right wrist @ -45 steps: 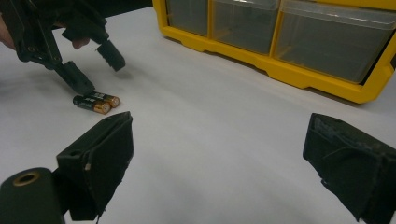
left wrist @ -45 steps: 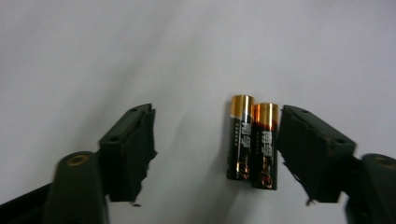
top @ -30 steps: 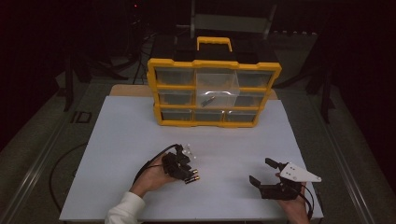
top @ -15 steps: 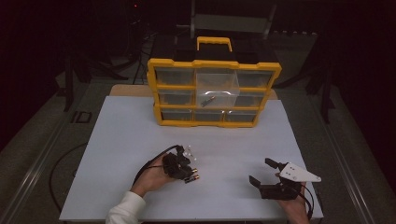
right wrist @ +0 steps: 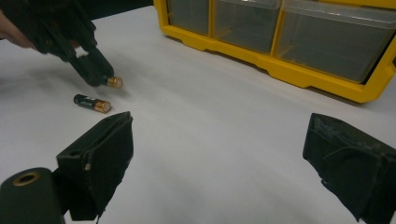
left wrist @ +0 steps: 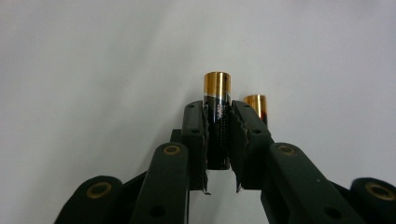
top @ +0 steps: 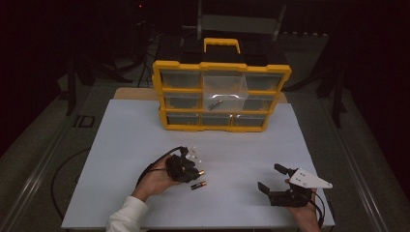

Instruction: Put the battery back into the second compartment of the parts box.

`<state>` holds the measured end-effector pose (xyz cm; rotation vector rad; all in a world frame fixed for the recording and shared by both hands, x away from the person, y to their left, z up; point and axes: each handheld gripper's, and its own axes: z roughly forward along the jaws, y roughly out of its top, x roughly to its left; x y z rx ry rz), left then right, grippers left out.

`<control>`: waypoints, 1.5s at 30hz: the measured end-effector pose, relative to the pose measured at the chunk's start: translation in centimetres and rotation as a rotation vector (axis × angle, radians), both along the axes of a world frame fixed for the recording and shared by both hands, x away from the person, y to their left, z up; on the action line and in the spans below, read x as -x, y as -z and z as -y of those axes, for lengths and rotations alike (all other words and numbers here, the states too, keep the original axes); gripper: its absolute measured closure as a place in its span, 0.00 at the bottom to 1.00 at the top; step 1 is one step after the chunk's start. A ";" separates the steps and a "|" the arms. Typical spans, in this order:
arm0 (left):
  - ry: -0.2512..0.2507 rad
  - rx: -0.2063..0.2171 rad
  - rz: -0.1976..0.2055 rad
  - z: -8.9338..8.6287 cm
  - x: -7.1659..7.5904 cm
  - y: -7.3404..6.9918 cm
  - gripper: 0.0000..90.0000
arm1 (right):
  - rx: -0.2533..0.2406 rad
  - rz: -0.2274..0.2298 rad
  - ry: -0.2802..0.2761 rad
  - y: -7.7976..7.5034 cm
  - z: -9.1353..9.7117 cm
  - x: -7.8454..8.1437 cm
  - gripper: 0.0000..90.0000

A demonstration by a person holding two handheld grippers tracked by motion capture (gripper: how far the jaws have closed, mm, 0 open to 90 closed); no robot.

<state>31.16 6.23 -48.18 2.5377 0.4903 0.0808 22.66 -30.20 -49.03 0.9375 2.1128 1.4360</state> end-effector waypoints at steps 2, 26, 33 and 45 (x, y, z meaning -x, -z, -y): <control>-0.002 0.015 0.019 -0.4 -0.1 -0.9 0.86 | 0.000 0.000 0.000 0.0 0.0 0.0 0.09; -0.015 0.126 0.162 -4.4 -1.9 -10.6 0.86 | -0.001 -0.001 0.000 0.0 0.0 0.0 0.10; -0.013 0.157 0.195 -5.2 -2.6 -13.2 0.86 | -0.003 0.000 -0.001 0.0 0.1 -0.1 0.09; -0.024 0.169 0.254 -5.4 -4.0 -17.8 0.86 | -0.005 0.001 0.001 0.0 0.1 -0.1 0.09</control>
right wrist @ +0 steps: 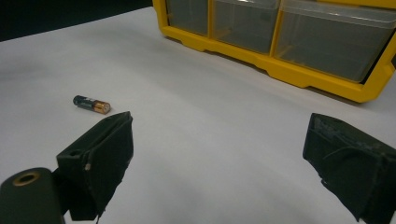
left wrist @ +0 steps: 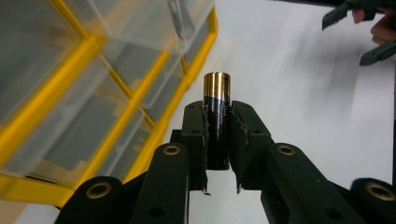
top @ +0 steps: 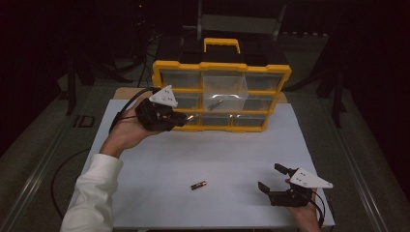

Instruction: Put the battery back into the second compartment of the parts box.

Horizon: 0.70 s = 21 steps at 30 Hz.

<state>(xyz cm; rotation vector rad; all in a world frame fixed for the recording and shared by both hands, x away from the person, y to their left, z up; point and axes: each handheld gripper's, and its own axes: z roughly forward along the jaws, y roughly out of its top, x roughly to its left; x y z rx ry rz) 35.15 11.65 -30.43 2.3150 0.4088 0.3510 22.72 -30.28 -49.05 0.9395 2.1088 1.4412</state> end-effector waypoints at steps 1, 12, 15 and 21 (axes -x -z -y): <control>-0.001 0.003 0.004 0.0 -0.1 -0.4 0.86 | -0.001 0.000 0.000 0.0 0.0 0.0 0.09; -0.015 0.043 0.031 0.1 -1.6 -3.6 0.86 | -0.003 -0.001 -0.002 0.0 0.0 0.0 0.09; -0.016 0.052 0.031 0.3 -2.1 -4.2 0.86 | -0.003 0.000 -0.002 0.0 0.0 0.0 0.09; -0.014 0.034 0.033 1.2 -2.7 -5.3 0.86 | -0.008 -0.004 0.000 0.0 0.1 0.0 0.10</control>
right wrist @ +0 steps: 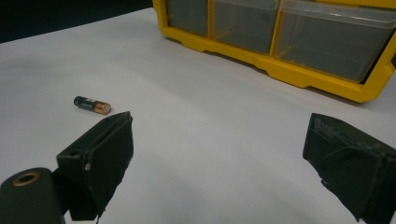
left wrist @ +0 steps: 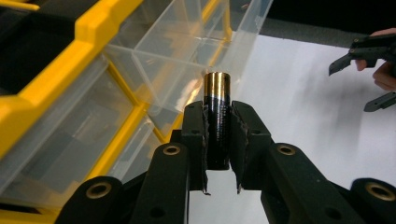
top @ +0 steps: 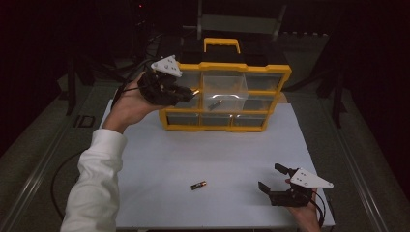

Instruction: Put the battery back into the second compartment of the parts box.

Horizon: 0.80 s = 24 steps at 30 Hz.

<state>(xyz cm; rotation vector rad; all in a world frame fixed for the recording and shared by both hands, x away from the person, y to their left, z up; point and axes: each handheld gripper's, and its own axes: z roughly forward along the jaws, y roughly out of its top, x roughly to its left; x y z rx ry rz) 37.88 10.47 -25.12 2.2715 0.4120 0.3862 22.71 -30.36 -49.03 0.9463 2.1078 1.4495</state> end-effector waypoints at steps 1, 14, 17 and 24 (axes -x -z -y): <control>-0.002 -0.003 -0.001 0.1 -0.1 -0.2 0.86 | 0.001 0.001 0.000 0.0 0.0 0.0 0.09; -0.041 -0.008 -0.009 2.3 -1.6 -2.5 0.86 | -0.002 -0.004 -0.002 0.0 0.0 0.0 0.10; -0.047 -0.006 -0.011 2.9 -1.8 -2.6 0.86 | -0.004 -0.007 -0.002 0.0 0.0 0.0 0.09; -0.070 -0.010 -0.017 4.1 -2.6 -2.6 0.86 | -0.004 -0.002 -0.004 0.1 0.1 0.0 0.09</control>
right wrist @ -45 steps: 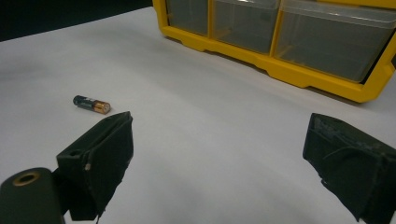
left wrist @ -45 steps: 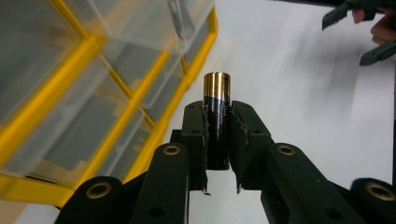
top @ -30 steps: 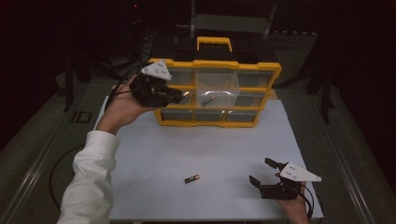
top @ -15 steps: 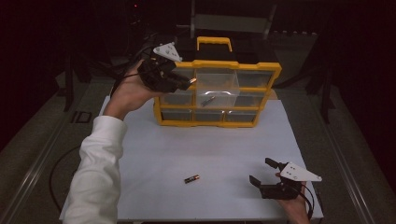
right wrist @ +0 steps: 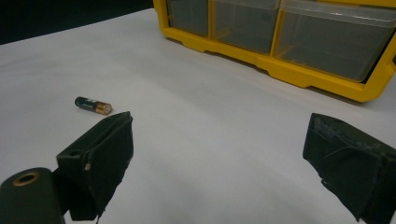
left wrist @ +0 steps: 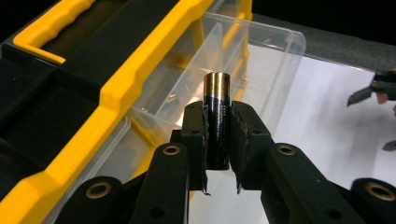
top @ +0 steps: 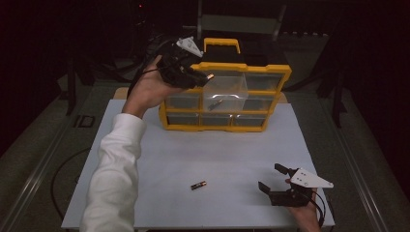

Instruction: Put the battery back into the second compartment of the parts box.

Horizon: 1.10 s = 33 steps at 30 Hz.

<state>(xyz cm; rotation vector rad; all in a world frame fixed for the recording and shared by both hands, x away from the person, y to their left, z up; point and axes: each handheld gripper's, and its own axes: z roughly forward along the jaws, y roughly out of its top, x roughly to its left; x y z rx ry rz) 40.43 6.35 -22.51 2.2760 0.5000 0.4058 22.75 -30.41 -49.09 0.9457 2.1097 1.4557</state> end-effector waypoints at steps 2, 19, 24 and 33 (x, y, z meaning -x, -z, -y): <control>-0.007 0.002 -0.005 0.4 -0.2 0.1 0.86 | -0.001 0.000 0.001 0.0 0.0 0.0 0.09; -0.165 0.008 -0.061 1.5 -1.6 1.5 0.04 | -0.002 -0.003 0.005 0.0 0.1 0.1 0.09; -0.166 0.006 -0.052 0.5 -1.0 2.2 0.02 | 0.002 0.002 0.001 0.0 0.0 0.1 0.09; -0.157 0.009 -0.032 -0.9 1.0 3.8 0.02 | 0.003 0.000 0.002 0.0 -0.1 0.1 0.09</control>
